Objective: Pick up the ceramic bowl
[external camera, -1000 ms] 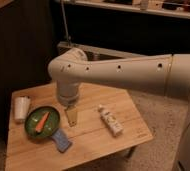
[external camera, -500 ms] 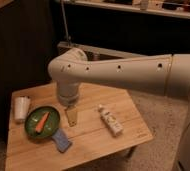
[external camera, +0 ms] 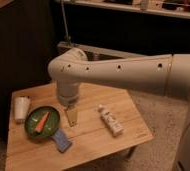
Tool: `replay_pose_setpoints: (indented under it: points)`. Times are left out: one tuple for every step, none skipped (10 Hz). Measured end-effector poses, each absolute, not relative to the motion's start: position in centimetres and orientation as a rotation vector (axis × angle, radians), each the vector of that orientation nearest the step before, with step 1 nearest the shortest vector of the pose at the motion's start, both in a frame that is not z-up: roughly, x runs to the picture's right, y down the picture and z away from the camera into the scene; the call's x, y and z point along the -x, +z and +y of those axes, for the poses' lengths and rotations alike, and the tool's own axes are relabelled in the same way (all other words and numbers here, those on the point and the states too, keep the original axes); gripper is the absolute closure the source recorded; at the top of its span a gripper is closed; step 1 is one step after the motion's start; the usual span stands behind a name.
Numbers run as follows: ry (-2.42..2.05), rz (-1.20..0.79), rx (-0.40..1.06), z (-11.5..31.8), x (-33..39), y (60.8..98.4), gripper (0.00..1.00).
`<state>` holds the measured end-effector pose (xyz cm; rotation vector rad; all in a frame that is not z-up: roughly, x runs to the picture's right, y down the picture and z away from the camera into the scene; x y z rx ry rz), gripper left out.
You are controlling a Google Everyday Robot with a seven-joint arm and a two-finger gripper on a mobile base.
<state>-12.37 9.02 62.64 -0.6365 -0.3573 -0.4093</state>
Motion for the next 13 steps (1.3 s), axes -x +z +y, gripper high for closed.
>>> replay_pose_setpoints:
  points:
    - [-0.409, -0.357, 0.636, 9.0, 12.4, 62.6, 0.20]
    - [-0.409, -0.357, 0.637, 9.0, 12.4, 62.6, 0.20]
    - [-0.409, -0.357, 0.636, 9.0, 12.4, 62.6, 0.20]
    - [-0.409, -0.357, 0.636, 9.0, 12.4, 62.6, 0.20]
    - [-0.410, -0.357, 0.635, 9.0, 12.4, 62.6, 0.20]
    - [-0.410, -0.357, 0.634, 8.9, 12.4, 62.6, 0.20]
    - [-0.410, -0.357, 0.634, 8.9, 12.4, 62.6, 0.20]
    - [-0.409, -0.357, 0.634, 8.9, 12.4, 62.6, 0.20]
    - [-0.408, -0.356, 0.634, 8.9, 12.4, 62.6, 0.20]
    - [-0.404, -0.352, 0.633, 8.7, 12.4, 62.5, 0.20]
    - [-0.370, -0.287, 0.631, 7.7, 12.4, 62.5, 0.20]
    - [-0.309, -0.228, 0.623, 6.4, 12.4, 62.1, 0.20]
    - [-0.227, -0.164, 0.616, 5.2, 11.5, 61.9, 0.20]
